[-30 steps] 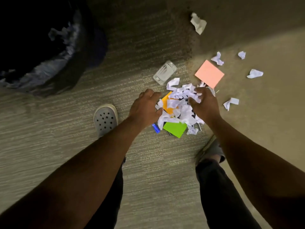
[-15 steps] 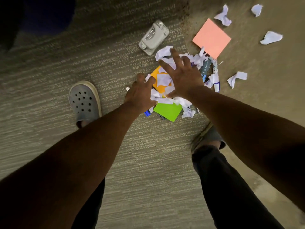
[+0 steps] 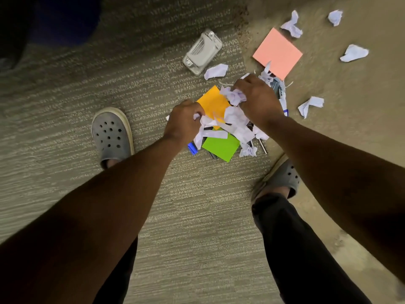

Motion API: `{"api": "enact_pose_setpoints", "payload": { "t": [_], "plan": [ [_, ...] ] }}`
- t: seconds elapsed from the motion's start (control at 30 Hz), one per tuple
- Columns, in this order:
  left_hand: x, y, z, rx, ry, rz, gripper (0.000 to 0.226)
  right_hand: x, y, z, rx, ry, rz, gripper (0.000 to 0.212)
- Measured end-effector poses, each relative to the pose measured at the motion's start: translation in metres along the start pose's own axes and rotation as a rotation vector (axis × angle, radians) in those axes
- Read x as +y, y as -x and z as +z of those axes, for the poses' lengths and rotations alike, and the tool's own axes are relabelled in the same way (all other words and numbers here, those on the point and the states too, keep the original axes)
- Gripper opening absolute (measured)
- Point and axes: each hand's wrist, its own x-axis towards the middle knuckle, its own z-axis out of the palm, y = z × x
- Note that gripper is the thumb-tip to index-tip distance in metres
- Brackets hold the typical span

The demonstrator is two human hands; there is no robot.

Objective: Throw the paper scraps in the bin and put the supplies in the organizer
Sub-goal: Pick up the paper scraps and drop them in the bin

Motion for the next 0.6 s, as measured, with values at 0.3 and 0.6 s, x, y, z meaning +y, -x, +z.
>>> {"api": "enact_pose_setpoints", "payload": {
  "t": [0.3, 0.6],
  "plan": [
    [0.047, 0.031, -0.077, 0.125, 0.497, -0.315, 0.029, -0.048, 0.030, -0.067, 0.261, -0.304, 0.182, 0.031],
    [0.099, 0.064, -0.234, 0.417, 0.842, -0.284, 0.025, -0.176, 0.012, -0.182, 0.323, -0.874, 0.321, 0.027]
  ]
}}
